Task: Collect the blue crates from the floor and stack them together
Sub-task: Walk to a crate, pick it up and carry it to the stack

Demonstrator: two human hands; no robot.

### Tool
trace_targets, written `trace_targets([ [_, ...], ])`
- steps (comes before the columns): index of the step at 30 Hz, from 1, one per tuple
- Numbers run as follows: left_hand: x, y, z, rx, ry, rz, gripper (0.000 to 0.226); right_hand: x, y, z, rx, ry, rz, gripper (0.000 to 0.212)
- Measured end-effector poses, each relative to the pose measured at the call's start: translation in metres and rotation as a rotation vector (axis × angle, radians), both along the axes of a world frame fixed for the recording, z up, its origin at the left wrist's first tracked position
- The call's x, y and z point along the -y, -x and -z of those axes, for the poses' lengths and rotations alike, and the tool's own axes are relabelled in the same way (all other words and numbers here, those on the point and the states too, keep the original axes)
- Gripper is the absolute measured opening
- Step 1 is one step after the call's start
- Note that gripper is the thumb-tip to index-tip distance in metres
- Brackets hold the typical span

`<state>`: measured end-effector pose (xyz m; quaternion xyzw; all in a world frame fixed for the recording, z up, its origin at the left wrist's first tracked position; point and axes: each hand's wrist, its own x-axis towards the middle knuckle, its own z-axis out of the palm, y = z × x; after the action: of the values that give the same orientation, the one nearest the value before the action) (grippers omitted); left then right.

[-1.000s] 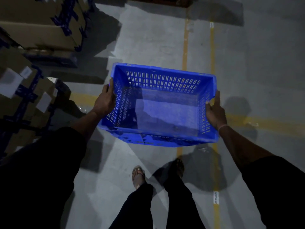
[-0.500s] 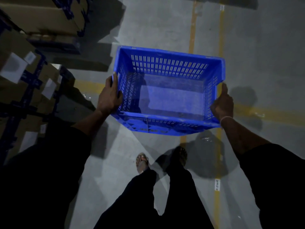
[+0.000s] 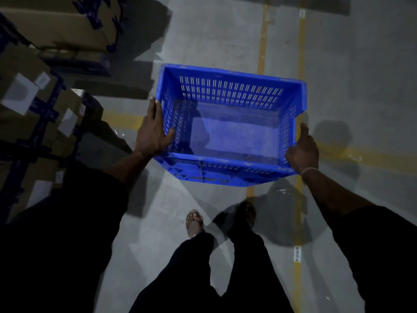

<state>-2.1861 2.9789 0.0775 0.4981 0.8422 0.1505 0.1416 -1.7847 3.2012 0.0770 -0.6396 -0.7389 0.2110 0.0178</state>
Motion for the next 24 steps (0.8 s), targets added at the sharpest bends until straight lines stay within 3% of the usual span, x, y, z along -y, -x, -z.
trace_targets([
  [4, 0.013, -0.011, -0.004, -0.065, 0.057, -0.059, 0.092, 0.010, -0.003, -0.006, -0.016, 0.048, -0.006, 0.095],
  [9, 0.029, -0.034, -0.012, -0.090, 0.130, -0.061, 0.089, 0.039, 0.009, -0.004, 0.123, -0.116, -0.077, 0.095],
  [12, 0.028, -0.039, -0.005, -0.195, 0.115, -0.088, 0.085, 0.043, 0.012, 0.006, 0.164, -0.218, -0.079, 0.096],
  [17, 0.021, -0.038, -0.003, -0.219, 0.098, -0.097, 0.085, 0.037, 0.011, 0.012, 0.160, -0.229, -0.099, 0.094],
  [24, 0.030, -0.038, -0.011, -0.037, 0.240, -0.063, 0.106, 0.038, 0.009, 0.000, 0.205, -0.137, -0.233, 0.096],
])
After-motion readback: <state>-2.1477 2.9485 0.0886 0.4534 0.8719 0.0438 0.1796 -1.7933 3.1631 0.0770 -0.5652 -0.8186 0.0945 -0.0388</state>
